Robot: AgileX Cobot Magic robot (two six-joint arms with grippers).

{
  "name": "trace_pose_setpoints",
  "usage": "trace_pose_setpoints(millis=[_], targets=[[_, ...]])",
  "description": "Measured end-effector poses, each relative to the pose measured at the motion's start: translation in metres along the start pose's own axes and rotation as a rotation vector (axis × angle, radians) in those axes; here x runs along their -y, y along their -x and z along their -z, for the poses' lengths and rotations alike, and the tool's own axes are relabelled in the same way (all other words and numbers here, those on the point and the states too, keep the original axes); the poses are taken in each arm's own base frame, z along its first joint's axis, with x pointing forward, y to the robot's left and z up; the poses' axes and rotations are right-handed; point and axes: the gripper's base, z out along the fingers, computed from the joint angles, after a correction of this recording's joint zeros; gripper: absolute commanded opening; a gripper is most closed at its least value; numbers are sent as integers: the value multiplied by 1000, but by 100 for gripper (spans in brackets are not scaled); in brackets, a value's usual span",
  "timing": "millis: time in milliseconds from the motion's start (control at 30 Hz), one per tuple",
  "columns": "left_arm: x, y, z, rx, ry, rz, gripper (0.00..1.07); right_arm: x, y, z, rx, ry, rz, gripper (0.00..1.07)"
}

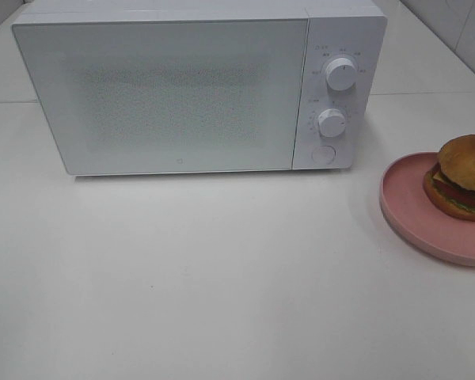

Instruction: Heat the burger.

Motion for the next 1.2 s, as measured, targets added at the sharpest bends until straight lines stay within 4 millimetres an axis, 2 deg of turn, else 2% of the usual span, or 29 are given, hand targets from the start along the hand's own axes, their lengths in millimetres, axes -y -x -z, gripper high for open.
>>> trace_pose_setpoints(millis=[1200], targets=[[0, 0, 0, 1, 0, 0, 0, 0, 0, 0, 0, 0, 0, 63]])
